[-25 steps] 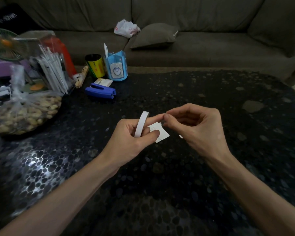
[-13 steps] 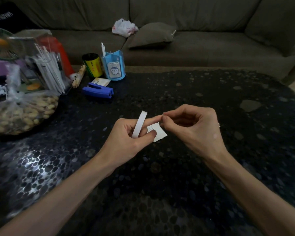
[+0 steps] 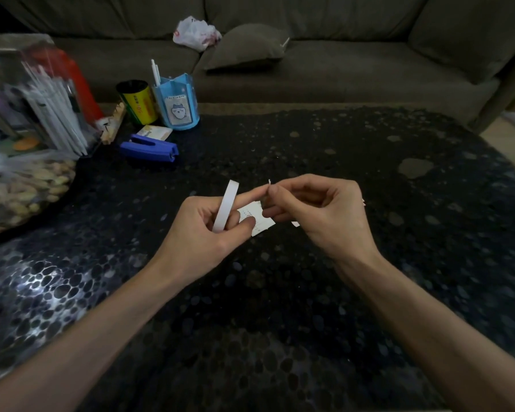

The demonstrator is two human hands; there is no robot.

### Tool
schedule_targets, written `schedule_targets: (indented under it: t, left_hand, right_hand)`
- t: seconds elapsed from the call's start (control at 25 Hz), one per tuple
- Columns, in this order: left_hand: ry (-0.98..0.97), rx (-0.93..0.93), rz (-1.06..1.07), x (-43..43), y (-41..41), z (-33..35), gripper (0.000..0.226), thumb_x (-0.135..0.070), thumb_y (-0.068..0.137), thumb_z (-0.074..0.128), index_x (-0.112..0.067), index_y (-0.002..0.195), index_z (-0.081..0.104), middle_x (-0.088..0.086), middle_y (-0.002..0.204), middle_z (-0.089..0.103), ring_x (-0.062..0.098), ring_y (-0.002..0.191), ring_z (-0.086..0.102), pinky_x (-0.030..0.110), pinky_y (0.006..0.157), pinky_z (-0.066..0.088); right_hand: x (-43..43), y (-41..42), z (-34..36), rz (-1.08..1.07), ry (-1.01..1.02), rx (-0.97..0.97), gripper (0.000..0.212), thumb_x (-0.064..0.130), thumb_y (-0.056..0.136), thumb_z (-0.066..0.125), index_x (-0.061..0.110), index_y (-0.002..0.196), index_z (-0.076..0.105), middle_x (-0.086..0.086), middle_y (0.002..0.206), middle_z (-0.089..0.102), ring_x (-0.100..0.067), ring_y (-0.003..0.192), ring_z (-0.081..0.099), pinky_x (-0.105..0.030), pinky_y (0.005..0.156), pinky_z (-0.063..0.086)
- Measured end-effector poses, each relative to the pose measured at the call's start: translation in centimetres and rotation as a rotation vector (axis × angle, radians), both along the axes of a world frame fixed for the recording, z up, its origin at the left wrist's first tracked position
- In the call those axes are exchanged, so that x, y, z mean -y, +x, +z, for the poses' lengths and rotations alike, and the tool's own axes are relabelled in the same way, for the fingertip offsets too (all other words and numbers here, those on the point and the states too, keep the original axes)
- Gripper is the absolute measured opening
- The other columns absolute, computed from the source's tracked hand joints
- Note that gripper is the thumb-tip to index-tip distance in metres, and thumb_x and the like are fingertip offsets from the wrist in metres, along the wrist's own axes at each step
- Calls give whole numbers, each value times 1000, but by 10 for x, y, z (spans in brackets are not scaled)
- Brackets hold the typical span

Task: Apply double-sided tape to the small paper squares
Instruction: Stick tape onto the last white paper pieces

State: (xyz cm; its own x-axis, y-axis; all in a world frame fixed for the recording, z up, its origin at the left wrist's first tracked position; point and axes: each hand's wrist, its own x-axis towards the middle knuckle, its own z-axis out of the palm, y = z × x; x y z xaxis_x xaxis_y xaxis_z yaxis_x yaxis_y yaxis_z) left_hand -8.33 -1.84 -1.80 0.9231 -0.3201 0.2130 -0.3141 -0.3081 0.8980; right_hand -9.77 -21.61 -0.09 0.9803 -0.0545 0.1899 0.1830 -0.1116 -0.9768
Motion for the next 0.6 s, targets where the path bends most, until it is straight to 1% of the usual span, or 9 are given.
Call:
schedule_targets:
  t: [0.04, 0.08, 0.16, 0.32, 0.4, 0.48, 0.56, 0.6]
  left_hand:
    - [7, 6, -4, 1, -1, 0, 24, 1, 95, 66, 25, 100, 63, -13, 57, 65, 5, 48, 43, 32, 72, 49]
    - [1, 9, -4, 0, -2, 1, 25, 1, 95, 66, 26, 99, 63, -19, 54, 60, 6, 48, 41, 34, 70, 48]
    - [5, 23, -5, 1, -5, 5, 24, 2, 95, 66, 25, 98, 63, -26, 52, 55, 7, 48, 37, 37, 65, 44]
    - [3, 27, 14, 3, -7, 5, 25, 1, 94, 67, 25, 93, 63, -25, 49, 52, 5, 47, 37, 35, 63, 41]
    - [4, 22, 15, 4, -7, 5, 26, 4, 94, 66, 27, 86, 60, -29, 51, 54, 5, 47, 33, 37, 61, 39]
    - [0, 21, 18, 5, -7, 4, 27, 4, 94, 66, 28, 82, 58, -30, 52, 55, 5, 48, 32, 38, 61, 39]
    - [-1, 20, 16, 5, -6, 4, 26, 4, 94, 66, 28, 88, 60, -28, 53, 56, 5, 48, 35, 38, 62, 40]
    - [-5, 17, 14, 4, -6, 4, 25, 4, 94, 66, 28, 90, 60, -22, 54, 60, 6, 47, 36, 38, 62, 40]
  right_hand:
    - [0, -1, 0, 7, 33, -22, 12, 12, 95, 76, 2, 100, 79, -8, 87, 81, -21, 81, 80, -34, 79, 66]
    - [1, -2, 1, 15, 64, -43, 13, 13, 95, 75, 2, 101, 79, -8, 88, 81, -23, 82, 80, -34, 79, 66]
    - [2, -3, 2, 31, 114, -76, 14, 12, 95, 75, 1, 102, 79, -10, 89, 81, -25, 84, 80, -34, 81, 66]
    - [2, -2, 2, 50, 132, -89, 14, 11, 94, 76, -1, 102, 79, -12, 89, 81, -26, 85, 80, -33, 79, 65]
    - [2, 0, 1, 54, 133, -75, 13, 9, 94, 75, -2, 101, 78, -12, 88, 81, -27, 85, 80, -31, 77, 64]
    - [1, 1, 1, 51, 123, -60, 11, 6, 95, 74, -2, 100, 78, -13, 87, 81, -27, 84, 80, -31, 77, 64]
    - [1, 2, 1, 45, 108, -47, 9, 5, 95, 73, -2, 99, 78, -12, 86, 81, -26, 83, 80, -32, 77, 65]
    - [1, 2, 1, 45, 106, -43, 9, 5, 95, 73, -1, 99, 78, -11, 86, 81, -26, 82, 80, -32, 78, 65]
